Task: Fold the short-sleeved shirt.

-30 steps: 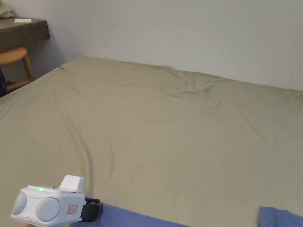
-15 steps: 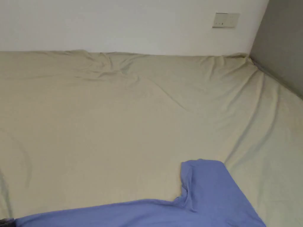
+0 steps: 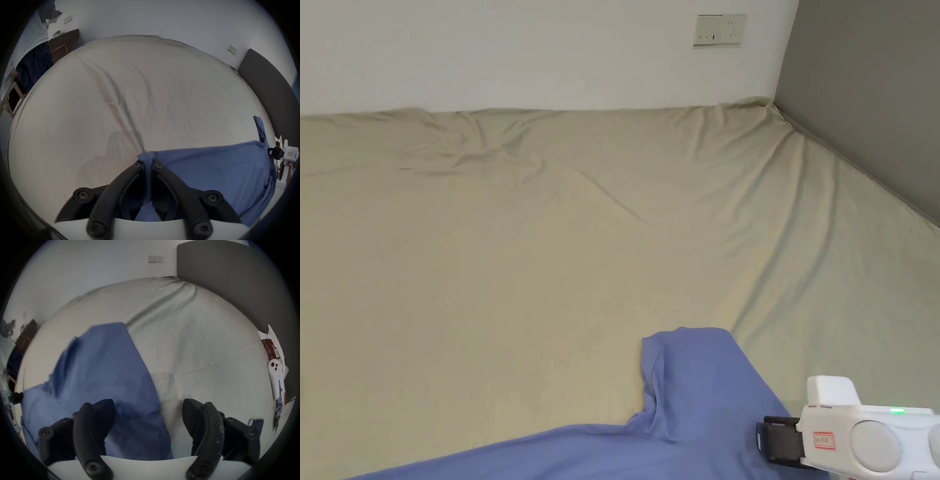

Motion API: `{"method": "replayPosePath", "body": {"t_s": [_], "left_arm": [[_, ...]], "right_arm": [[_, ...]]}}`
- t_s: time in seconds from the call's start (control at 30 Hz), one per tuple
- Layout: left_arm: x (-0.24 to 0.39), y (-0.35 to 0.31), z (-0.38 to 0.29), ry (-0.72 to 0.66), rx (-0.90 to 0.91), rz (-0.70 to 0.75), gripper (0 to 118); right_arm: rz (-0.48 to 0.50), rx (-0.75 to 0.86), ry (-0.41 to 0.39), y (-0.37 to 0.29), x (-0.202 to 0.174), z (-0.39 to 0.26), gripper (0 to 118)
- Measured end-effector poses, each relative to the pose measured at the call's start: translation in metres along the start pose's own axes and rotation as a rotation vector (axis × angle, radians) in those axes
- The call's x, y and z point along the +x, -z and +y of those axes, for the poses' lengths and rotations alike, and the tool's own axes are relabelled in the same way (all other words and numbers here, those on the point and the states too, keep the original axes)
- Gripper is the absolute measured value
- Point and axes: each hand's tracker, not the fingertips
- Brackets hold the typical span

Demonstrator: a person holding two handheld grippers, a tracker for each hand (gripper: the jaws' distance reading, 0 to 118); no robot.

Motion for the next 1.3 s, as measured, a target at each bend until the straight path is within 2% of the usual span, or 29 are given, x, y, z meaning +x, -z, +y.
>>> {"method": "replayPosePath", "body": {"t_s": [0.07, 0.1, 0.13, 0.17, 0.23, 0.47, 0.6, 0.67, 0.73, 0.9, 1.07, 1.17, 1.2, 1.23, 1.3], "left_arm": [[0.003, -0.001, 0.001, 0.000, -0.003, 0.005, 8], [0.002, -0.001, 0.002, 0.000, -0.005, 0.009, 8], [0.003, -0.002, 0.004, -0.004, -0.010, 0.013, 8], [0.004, -0.004, 0.005, -0.010, -0.015, 0.018, 8], [0.004, -0.012, 0.007, -0.029, -0.033, 0.016, 6], [-0.016, -0.094, -0.019, -0.075, 0.076, -0.049, 5], [-0.036, -0.142, -0.052, -0.102, 0.079, -0.027, 5], [-0.045, -0.161, -0.076, -0.140, 0.093, -0.058, 5], [-0.048, -0.177, -0.098, -0.161, 0.102, -0.070, 5], [-0.048, -0.182, -0.152, -0.170, 0.054, -0.061, 5], [-0.051, -0.149, -0.188, -0.205, -0.055, -0.042, 5], [-0.051, -0.133, -0.197, -0.205, -0.081, -0.035, 5], [-0.051, -0.130, -0.198, -0.209, -0.076, -0.033, 5], [-0.052, -0.128, -0.199, -0.220, -0.067, -0.034, 6], [-0.055, -0.129, -0.198, -0.251, -0.046, -0.050, 15]], "right_arm": [[0.022, 0.028, -0.015, -0.009, -0.003, 0.000, 67], [0.073, 0.043, -0.037, -0.014, -0.002, 0.001, 67], [0.108, 0.054, -0.033, -0.022, 0.000, 0.001, 39], [0.140, 0.048, 0.012, -0.026, 0.001, 0.001, 5], [0.115, 0.039, 0.023, -0.037, 0.002, 0.004, 5], [0.196, 0.168, 0.038, -0.118, 0.019, -0.027, 5], [0.209, 0.254, 0.079, -0.176, 0.033, -0.074, 5], [0.218, 0.299, 0.140, -0.199, 0.039, -0.102, 5], [0.210, 0.288, 0.142, -0.213, 0.040, -0.126, 5], [0.079, 0.215, 0.086, -0.212, 0.034, -0.183, 5], [0.064, 0.090, 0.243, -0.168, 0.045, -0.215, 5], [0.035, 0.091, 0.263, -0.151, 0.043, -0.220, 6], [0.044, 0.090, 0.278, -0.149, 0.044, -0.221, 8], [0.042, 0.093, 0.291, -0.146, 0.043, -0.221, 17], [-0.029, 0.103, 0.288, -0.143, 0.042, -0.221, 47]]}}
